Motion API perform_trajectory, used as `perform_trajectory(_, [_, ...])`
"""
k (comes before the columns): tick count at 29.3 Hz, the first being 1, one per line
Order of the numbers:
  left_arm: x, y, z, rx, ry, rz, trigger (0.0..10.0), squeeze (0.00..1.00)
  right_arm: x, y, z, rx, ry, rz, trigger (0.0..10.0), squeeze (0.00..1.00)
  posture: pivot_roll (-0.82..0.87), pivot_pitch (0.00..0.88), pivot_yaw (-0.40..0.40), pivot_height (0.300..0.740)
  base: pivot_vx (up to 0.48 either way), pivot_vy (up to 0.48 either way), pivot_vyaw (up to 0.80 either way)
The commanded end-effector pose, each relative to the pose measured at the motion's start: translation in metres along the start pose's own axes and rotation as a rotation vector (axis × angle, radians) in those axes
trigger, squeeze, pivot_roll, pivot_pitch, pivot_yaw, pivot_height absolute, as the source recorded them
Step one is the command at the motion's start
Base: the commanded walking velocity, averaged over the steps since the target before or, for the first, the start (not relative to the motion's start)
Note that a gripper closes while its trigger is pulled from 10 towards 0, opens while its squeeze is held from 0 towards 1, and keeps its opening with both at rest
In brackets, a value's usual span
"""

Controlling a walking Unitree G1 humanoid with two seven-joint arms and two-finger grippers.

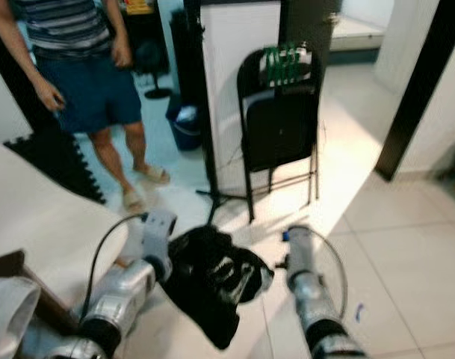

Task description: Hang hanger

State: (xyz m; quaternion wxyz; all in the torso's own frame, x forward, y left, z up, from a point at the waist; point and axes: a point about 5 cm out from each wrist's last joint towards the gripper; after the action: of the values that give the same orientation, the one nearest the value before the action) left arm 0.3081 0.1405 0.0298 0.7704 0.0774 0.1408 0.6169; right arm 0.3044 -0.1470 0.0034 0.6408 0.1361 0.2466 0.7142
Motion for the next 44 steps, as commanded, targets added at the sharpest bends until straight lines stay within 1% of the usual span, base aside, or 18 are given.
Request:
perform_trajectory(1, [0.007,0.0,0.001,0.005,-0.005,0.034,0.0,0.0,-0.004,0.001,-0.008,0.035,0.014,-0.001,10.0,0.0,0.05,0.0,0.021,0.74,0.0,0.0,-0.8])
perform_trajectory(3, [0.016,0.005,-0.007,0.037,0.032,0.102,0.0,0.0,0.0,0.002,-0.012,0.039,0.02,0.013,10.0,0.0,0.06,0.0,0.009,0.74,0.0,0.0,-0.8])
perform_trajectory(4, [0.016,0.005,-0.007,0.037,0.032,0.102,0.0,0.0,0.0,0.002,-0.012,0.039,0.02,0.013,10.0,0.0,0.06,0.0,0.009,0.74,0.0,0.0,-0.8])
perform_trajectory(5, [0.02,0.006,-0.01,0.048,0.048,0.135,0.0,0.0,0.001,0.003,-0.015,0.043,0.025,0.019,10.0,0.0,0.06,0.0,0.005,0.74,0.0,0.0,-0.8])
perform_trajectory(6, [0.02,0.006,-0.01,0.048,0.048,0.135,0.0,0.0,0.001,0.003,-0.015,0.043,0.025,0.019,10.0,0.0,0.06,0.0,0.005,0.74,0.0,0.0,-0.8])
perform_trajectory(7, [0.023,0.007,-0.012,0.052,0.062,0.167,0.0,0.0,0.003,0.004,-0.018,0.047,0.032,0.03,10.0,0.0,0.06,0.0,0.003,0.74,0.0,0.0,-0.8])
perform_trajectory(9, [0.025,0.008,-0.012,0.054,0.07,0.192,0.0,0.0,0.004,0.004,-0.02,0.05,0.037,0.04,10.0,0.0,0.06,0.0,0.0,0.74,0.0,0.0,-0.8])
perform_trajectory(10, [0.026,0.008,-0.013,0.057,0.076,0.205,4.7,0.0,0.006,0.005,-0.022,0.052,0.05,0.051,10.0,0.0,0.06,0.0,-0.001,0.74,0.0,0.0,-0.8])
perform_trajectory(11, [0.026,0.008,-0.013,0.057,0.076,0.205,4.7,0.0,0.006,0.005,-0.022,0.052,0.05,0.051,10.0,0.0,0.06,0.0,-0.001,0.74,0.0,0.0,-0.8])
perform_trajectory(12, [0.026,0.008,-0.014,0.067,0.09,0.215,10.0,0.0,0.008,0.005,-0.024,0.051,0.053,0.061,10.0,0.0,0.06,0.0,-0.002,0.74,0.0,0.0,-0.58])
perform_trajectory(13, [0.025,0.007,-0.015,0.072,0.113,0.211,10.0,0.0,0.01,0.006,-0.024,0.048,0.059,0.066,10.0,0.0,0.06,0.0,-0.002,0.74,0.0,0.0,0.0])
perform_trajectory(17, [0.025,0.007,-0.016,0.083,0.145,0.22,10.0,0.0,0.012,0.006,-0.023,0.037,0.055,0.071,10.0,0.0,0.07,0.0,-0.001,0.74,0.0,0.0,0.0])
perform_trajectory(19, [0.026,0.007,-0.016,0.086,0.144,0.224,10.0,0.0,0.012,0.005,-0.021,0.024,0.049,0.072,10.0,0.0,0.07,0.0,-0.001,0.74,0.0,0.0,0.0])
perform_trajectory(22, [0.027,0.007,-0.015,0.091,0.117,0.227,10.0,0.0,0.016,0.005,-0.018,0.007,0.048,0.084,10.0,0.0,0.07,0.0,-0.002,0.74,0.0,0.0,0.0])
perform_trajectory(30, [0.024,0.006,-0.013,0.073,0.111,0.218,10.0,0.0,0.018,0.005,-0.018,0.004,0.053,0.092,10.0,0.0,0.06,0.0,-0.007,0.74,0.0,0.0,0.0])
perform_trajectory(31, [0.023,0.006,-0.011,0.058,0.118,0.21,10.0,0.0,0.017,0.005,-0.019,0.003,0.055,0.091,10.0,0.0,0.06,0.0,-0.005,0.74,0.0,0.0,0.0])
perform_trajectory(41, [0.018,0.005,-0.009,0.043,0.105,0.168,10.0,0.0,0.012,0.006,-0.022,0.012,0.053,0.067,10.0,0.0,0.06,0.0,-0.006,0.74,0.0,0.0,0.0])
perform_trajectory(44, [0.019,0.005,-0.009,0.041,0.101,0.169,10.0,0.0,0.011,0.006,-0.023,0.02,0.044,0.059,10.0,0.0,0.06,0.0,-0.003,0.74,0.0,0.0,-0.8])
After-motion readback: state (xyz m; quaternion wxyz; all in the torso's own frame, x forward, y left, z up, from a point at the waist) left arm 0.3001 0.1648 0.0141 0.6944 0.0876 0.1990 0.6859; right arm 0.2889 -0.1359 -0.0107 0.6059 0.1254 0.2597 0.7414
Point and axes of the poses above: a point about 5 cm out from each wrist's last joint towards the gripper, its own y axis pointing back from the gripper into the wrist, its own z axis along the axis of the wrist's last joint, x = y × z, and after that the axes turned 6 degrees about y, right-handed
